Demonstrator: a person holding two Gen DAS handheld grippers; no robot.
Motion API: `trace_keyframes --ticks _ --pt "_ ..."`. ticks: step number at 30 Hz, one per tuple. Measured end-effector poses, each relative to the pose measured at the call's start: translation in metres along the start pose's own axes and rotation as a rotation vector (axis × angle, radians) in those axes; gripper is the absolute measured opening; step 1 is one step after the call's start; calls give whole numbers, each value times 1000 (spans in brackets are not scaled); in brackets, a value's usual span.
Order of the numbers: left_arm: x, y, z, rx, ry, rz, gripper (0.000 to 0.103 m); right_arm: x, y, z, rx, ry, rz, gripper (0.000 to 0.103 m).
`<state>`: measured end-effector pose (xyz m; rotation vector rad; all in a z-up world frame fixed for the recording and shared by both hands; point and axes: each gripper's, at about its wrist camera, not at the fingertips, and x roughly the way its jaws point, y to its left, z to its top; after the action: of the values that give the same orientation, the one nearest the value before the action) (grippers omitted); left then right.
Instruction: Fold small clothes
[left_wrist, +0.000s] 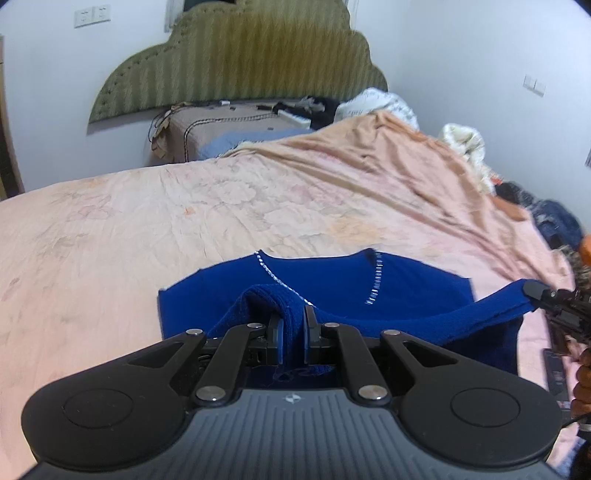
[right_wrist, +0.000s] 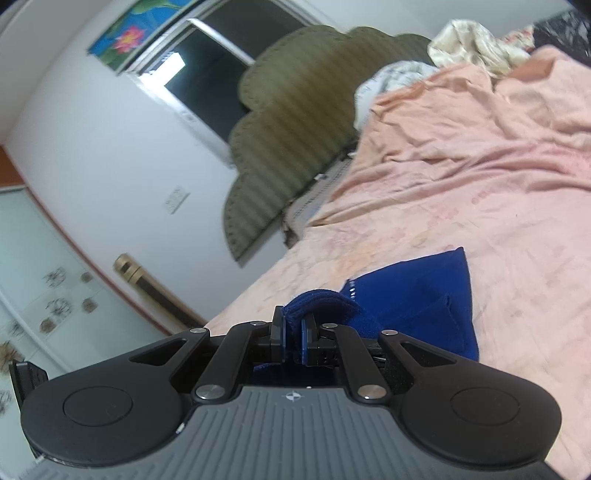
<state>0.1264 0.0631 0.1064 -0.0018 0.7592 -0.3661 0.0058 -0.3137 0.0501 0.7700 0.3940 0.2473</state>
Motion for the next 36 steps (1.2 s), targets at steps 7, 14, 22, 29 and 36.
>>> trace_keyframes --ticks 7,14,22,29,36 --pt "91 11 20 -8 77 78 9 73 -31 14 64 16 -86 11" --pt "148 23 23 -20 130 144 15 148 -59 22 99 82 -186 16" --pt "126 50 31 -70 0 282 65 156 -65 31 29 -42 -326 41" --pt "131 39 16 92 8 327 65 181 -38 19 -185 154 -226 56" --pt "150 34 7 186 20 367 65 194 -54 26 -198 100 -451 58"
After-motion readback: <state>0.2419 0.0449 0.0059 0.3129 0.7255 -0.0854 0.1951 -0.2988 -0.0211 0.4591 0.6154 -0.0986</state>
